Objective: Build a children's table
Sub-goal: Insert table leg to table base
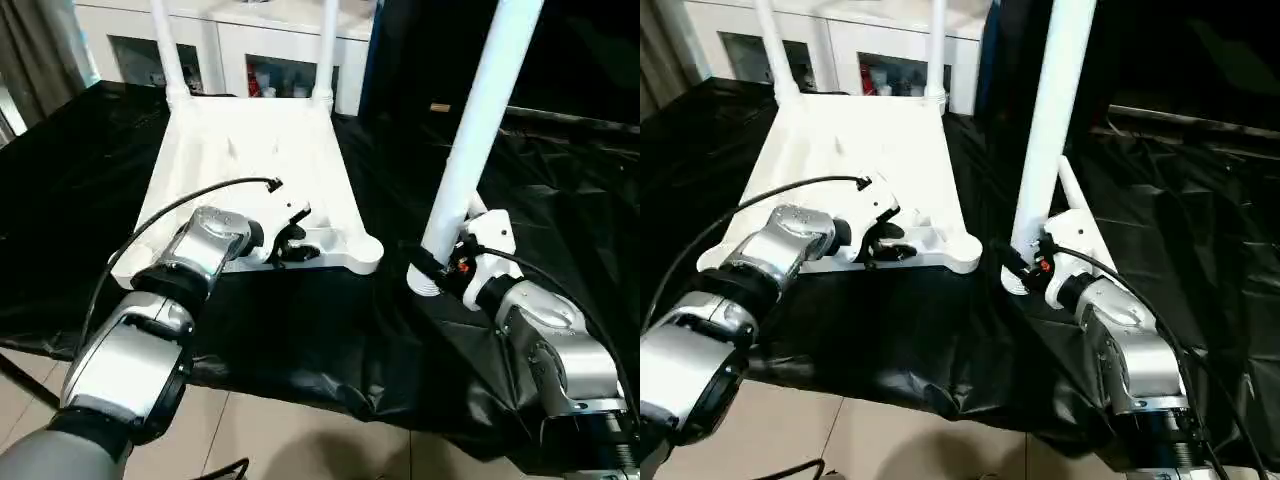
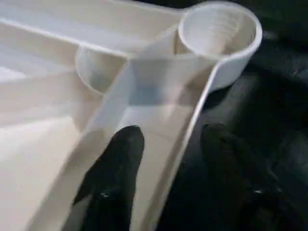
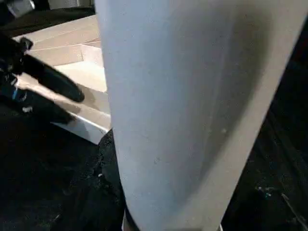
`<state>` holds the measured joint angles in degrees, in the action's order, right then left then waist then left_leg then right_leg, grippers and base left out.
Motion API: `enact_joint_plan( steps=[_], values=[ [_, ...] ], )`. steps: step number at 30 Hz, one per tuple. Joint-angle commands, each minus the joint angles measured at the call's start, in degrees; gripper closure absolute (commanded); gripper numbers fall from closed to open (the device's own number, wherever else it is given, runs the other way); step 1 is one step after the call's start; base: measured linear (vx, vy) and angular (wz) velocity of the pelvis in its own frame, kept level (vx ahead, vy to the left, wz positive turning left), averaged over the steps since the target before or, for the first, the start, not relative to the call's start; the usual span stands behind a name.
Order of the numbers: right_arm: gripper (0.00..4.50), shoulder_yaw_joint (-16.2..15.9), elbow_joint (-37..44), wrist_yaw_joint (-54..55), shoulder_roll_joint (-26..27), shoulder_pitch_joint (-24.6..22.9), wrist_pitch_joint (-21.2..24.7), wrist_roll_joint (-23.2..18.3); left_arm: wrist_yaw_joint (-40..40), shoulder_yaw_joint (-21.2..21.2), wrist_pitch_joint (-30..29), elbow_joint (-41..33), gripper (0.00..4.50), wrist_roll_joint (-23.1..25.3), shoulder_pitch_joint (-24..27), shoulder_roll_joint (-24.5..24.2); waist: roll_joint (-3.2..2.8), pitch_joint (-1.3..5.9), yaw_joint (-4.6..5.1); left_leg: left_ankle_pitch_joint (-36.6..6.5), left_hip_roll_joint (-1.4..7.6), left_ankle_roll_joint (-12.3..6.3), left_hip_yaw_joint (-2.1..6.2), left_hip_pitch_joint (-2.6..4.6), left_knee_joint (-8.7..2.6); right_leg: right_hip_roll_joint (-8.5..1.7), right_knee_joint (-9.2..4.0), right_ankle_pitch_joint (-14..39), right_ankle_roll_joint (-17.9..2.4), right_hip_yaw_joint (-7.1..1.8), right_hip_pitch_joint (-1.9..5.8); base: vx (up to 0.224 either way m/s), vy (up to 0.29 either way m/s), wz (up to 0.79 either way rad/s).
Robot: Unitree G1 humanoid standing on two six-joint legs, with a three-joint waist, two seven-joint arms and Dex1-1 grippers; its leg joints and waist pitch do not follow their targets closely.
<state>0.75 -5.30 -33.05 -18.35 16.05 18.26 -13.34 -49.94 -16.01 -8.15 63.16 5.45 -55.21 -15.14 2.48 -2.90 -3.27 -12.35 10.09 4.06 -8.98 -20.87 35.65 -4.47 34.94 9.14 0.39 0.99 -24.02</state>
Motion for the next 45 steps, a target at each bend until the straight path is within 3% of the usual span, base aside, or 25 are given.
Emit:
enact_joint_plan(
  steps=[1, 6, 7, 15, 18, 19, 20, 21, 22, 26, 29, 30, 31, 33, 34, 35, 36, 41, 42, 43, 45],
  values=[
    [2.57, -0.01, 0.27, -0.55, -0.75, 0.41, -0.18, 0.00, -1.24, -0.92, 0.91, 1.62, 2.52, 1.29, -2.05, 0.17, -0.44, 3.83, -0.17, -8.48, 1.74, -1.48, 0.09, 0.32, -4.92, -2.87, -3.65, 8.32, -13.72, -1.34, 3.70, 0.000, 0.000, 0.00],
    [2.57, 0.32, 0.35, -0.73, -1.10, 0.20, -0.13, 0.16, -1.97, -0.66, 2.32, 4.76, 2.95, 1.90, -3.36, 0.61, -0.45, 3.79, -0.21, -8.51, 1.84, -1.67, 0.09, 0.33, -4.97, -2.91, -3.58, 6.81, -14.78, -1.31, 3.71, 0.000, 0.000, 0.00],
    [2.57, 0.36, 0.40, -0.73, -1.16, 0.18, -0.11, 0.13, -1.97, -0.62, 2.63, 5.26, 2.98, 2.08, -3.56, 0.62, -0.76, 3.77, -0.22, -8.71, 1.86, -1.62, 0.12, 0.37, -4.98, -2.93, -3.55, 6.60, -15.02, -1.31, 3.71, 0.000, 0.000, 0.00],
    [2.57, 0.02, 0.08, -1.01, -1.46, 0.43, -0.18, 0.04, -8.31, -1.37, 3.10, 5.83, 3.62, 2.73, -3.61, 0.18, -0.49, 3.60, -0.18, -9.11, 1.89, -1.77, 0.05, 0.35, -5.09, -3.06, -3.77, 8.00, -15.08, -1.41, 3.74, 0.000, 0.000, 0.00],
    [2.57, 0.67, 0.05, -1.95, -0.54, 1.60, 1.71, -2.20, -13.69, -3.21, 3.54, 4.80, 3.81, 3.61, -2.28, -0.70, -1.16, 3.66, -0.32, -8.63, 2.05, -1.80, 0.14, 0.48, -5.21, -3.11, -3.51, 5.84, -15.88, -1.41, 3.75, 0.000, 0.000, 0.00],
    [2.57, 0.98, 0.13, -2.21, -0.34, 2.04, 2.97, -3.16, -14.65, -3.34, 3.40, 4.40, 3.95, 3.66, -1.92, -0.86, -0.94, 3.66, -0.16, -8.63, 2.07, -1.85, 0.10, 0.47, -5.22, -3.04, -3.44, 4.90, -16.35, -1.37, 3.80, 0.000, 0.000, 0.00],
    [2.57, 1.36, 0.40, -2.76, -0.18, 2.48, 4.83, -4.62, -16.00, -3.46, 2.90, 3.46, 4.07, 3.44, -1.32, -1.06, -1.31, 3.65, -0.24, -8.71, 2.10, -1.91, 0.15, 0.53, -5.24, -3.11, -3.32, 4.37, -16.78, -1.38, 3.91, 0.000, 0.000, 0.00],
    [2.57, 1.62, 0.59, -3.16, -0.07, 2.78, 6.13, -5.64, -16.95, -3.53, 2.55, 2.79, 4.07, 3.30, -0.90, -1.19, -1.15, 3.66, -0.17, -8.88, 2.17, -2.00, 0.08, 0.56, -5.22, -3.11, -3.32, 4.08, -17.22, -1.39, 3.89, 0.000, 0.000, 0.00],
    [2.57, 1.69, 1.39, -5.02, -0.30, 3.48, 9.18, -8.07, -19.81, -3.96, 0.29, -1.42, 4.17, 2.52, 1.47, -1.91, -1.40, 3.61, -0.25, -8.57, 2.25, -1.98, 0.06, 0.62, -5.23, -3.19, -3.25, 3.53, -17.65, -1.43, 3.83, 0.000, 0.000, 0.00],
    [2.57, 0.91, 1.81, -8.67, -1.24, 4.36, 11.52, -10.24, -18.56, -3.52, -4.84, -9.51, 4.46, 1.15, 5.72, -2.83, -1.18, 3.55, -0.31, -8.13, 2.48, -2.44, -0.12, 0.54, -5.24, -3.32, -3.03, 2.49, -18.70, -1.44, 3.96, 0.000, 0.000, 0.00],
    [2.57, 0.71, 1.13, -9.66, -1.52, 4.93, 11.83, -10.35, -16.78, -2.78, -7.16, -12.08, 4.49, 0.84, 7.03, -2.89, -1.20, 3.42, -0.18, -9.05, 2.44, -1.95, -0.16, 0.48, -5.33, -3.26, -3.28, 5.49, -17.91, -1.45, 3.87, 0.000, 0.000, 0.00],
    [2.57, -0.13, -0.56, -11.20, -2.02, 6.01, 12.00, -10.01, -15.88, -2.27, -10.56, -18.40, 4.50, 0.65, 10.54, -3.65, -0.67, 3.41, -0.08, -10.26, 2.55, -1.20, -0.10, 0.54, -5.47, -3.40, -3.32, 8.79, -16.94, -1.47, 4.01, 0.000, 0.000, 0.00],
    [2.57, -0.28, -0.88, -11.40, -2.08, 6.20, 12.01, -9.91, -15.81, -2.23, -11.07, -19.56, 4.50, 0.61, 11.21, -3.80, -0.75, 3.07, 0.25, -10.94, 2.51, -0.95, -0.09, 0.20, -5.72, -3.29, -3.66, 11.50, -16.09, -1.47, 3.90, 0.000, 0.000, 0.00],
    [2.57, -0.97, -2.35, -12.11, -2.30, 7.06, 12.14, -9.76, -16.28, -2.31, -14.03, -26.02, 4.50, 0.55, 14.70, -4.51, -0.71, 3.19, 0.52, -11.19, 2.48, -0.69, -0.18, 0.39, -5.63, -3.37, -3.98, 14.53, -15.13, -1.62, 3.67, 0.000, 0.000, 0.00],
    [2.57, -1.47, -4.66, -12.09, -2.09, 8.19, 11.11, -8.75, -16.49, -2.74, -16.72, -32.81, 4.50, 0.69, 18.08, -5.21, -0.57, 3.28, 0.68, -10.80, 2.69, -0.52, -0.12, 0.46, -5.63, -3.51, -3.89, 14.97, -14.87, -1.63, 3.63, 0.000, 0.000, 0.00],
    [2.57, -1.57, -6.08, -12.00, -1.79, 8.83, 10.43, -8.28, -16.40, -2.97, -17.59, -35.17, 4.50, 0.73, 19.31, -5.40, -0.25, 3.15, 1.00, -10.41, 2.52, -0.79, -0.23, 0.15, -5.66, -3.32, -4.03, 15.20, -14.60, -1.64, 3.62, 0.000, 0.000, 0.00],
    [2.57, -1.64, -7.54, -11.92, -1.46, 9.54, 9.83, -7.92, -16.09, -3.29, -18.08, -37.29, 4.50, 0.76, 20.39, -5.61, -0.61, 3.18, 1.00, -10.09, 2.52, -0.97, -0.34, 0.37, -5.57, -3.30, -4.17, 15.60, -14.55, -1.65, 3.28, 0.000, 0.000, 0.00],
    [2.57, -0.64, -14.89, -10.30, 1.20, 14.00, 6.45, -6.90, -13.51, -3.87, -16.48, -39.87, 4.50, 1.62, 22.45, -5.61, -0.28, 3.35, 1.00, -8.31, 2.17, -1.83, -0.63, 0.31, -5.46, -2.86, -4.07, 14.42, -14.17, -1.48, 3.09, 0.000, 0.000, 0.00],
    [2.57, -0.77, -16.90, -10.58, 1.58, 15.24, 5.98, -6.86, -12.80, -3.83, -17.38, -41.29, 4.50, 1.65, 23.19, -5.68, -0.43, 3.31, 1.02, -8.51, 2.23, -1.74, -0.64, 0.42, -5.49, -2.85, -4.08, 14.64, -14.14, -1.49, 3.01, 0.000, 0.000, 0.00],
    [2.57, -1.03, -17.53, -10.86, 1.61, 15.63, 5.88, -6.79, -12.55, -3.78, -17.68, -41.73, 4.50, 1.69, 23.42, -5.70, -0.02, 3.26, 1.08, -8.58, 2.31, -1.77, -0.67, 0.37, -5.54, -2.79, -4.12, 14.74, -14.02, -1.45, 3.04, 0.000, 0.000, 0.00],
    [2.57, -1.95, -18.64, -11.97, 1.60, 16.43, 6.17, -6.71, -11.90, -3.57, -17.87, -42.16, 4.50, 1.80, 23.66, -5.66, -0.42, 3.31, 0.95, -8.17, 2.29, -1.77, -0.66, 0.43, -5.52, -2.80, -4.04, 14.37, -13.89, -1.47, 3.01, 0.000, 0.000, 0.00]
  ],
)
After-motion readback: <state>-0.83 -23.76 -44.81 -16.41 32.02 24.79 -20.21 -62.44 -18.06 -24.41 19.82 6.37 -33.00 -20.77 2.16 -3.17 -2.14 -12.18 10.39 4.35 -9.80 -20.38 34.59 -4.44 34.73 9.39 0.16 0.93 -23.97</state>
